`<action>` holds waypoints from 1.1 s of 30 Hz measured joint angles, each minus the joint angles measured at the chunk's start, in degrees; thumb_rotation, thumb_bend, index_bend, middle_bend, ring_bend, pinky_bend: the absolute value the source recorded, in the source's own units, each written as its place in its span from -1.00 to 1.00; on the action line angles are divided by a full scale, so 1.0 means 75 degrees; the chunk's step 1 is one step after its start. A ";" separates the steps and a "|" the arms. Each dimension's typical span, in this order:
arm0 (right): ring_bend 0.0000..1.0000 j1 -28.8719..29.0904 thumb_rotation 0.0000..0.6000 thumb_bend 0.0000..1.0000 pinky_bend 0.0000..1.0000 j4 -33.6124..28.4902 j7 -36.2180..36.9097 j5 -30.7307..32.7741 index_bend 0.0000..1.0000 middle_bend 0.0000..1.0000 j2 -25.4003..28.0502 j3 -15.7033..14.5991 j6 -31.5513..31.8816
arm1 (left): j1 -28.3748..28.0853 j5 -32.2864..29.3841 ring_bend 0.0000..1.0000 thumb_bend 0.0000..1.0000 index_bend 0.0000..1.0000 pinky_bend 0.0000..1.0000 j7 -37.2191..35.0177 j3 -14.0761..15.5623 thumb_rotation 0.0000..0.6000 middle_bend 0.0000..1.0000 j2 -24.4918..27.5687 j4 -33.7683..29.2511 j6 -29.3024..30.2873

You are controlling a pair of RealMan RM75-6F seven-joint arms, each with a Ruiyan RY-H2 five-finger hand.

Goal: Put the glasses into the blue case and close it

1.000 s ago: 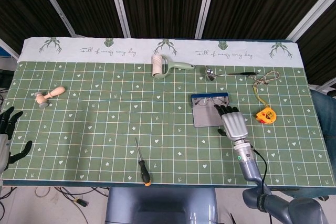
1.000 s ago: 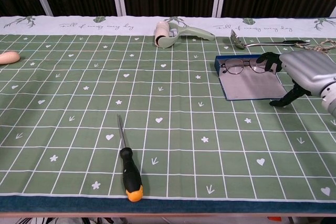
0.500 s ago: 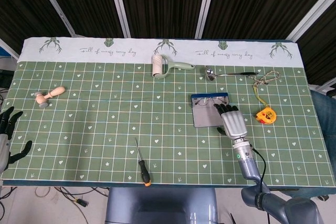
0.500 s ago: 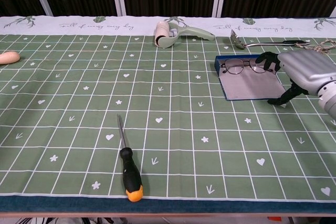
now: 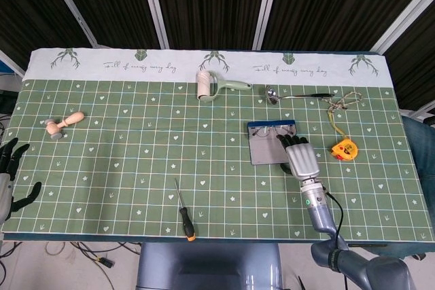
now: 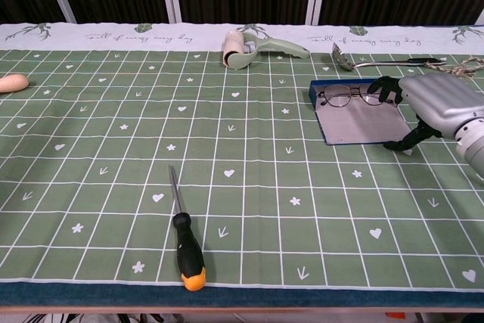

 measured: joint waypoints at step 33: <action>-0.27 0.0049 1.00 -0.11 -0.25 0.0305 0.0169 -0.0117 -0.30 -0.31 -0.0112 0.0121 -0.0112 | 0.0005 -0.0003 -1.00 -0.37 -0.79 -1.00 -0.0014 0.0004 1.00 -1.00 0.0010 0.0004 -0.0009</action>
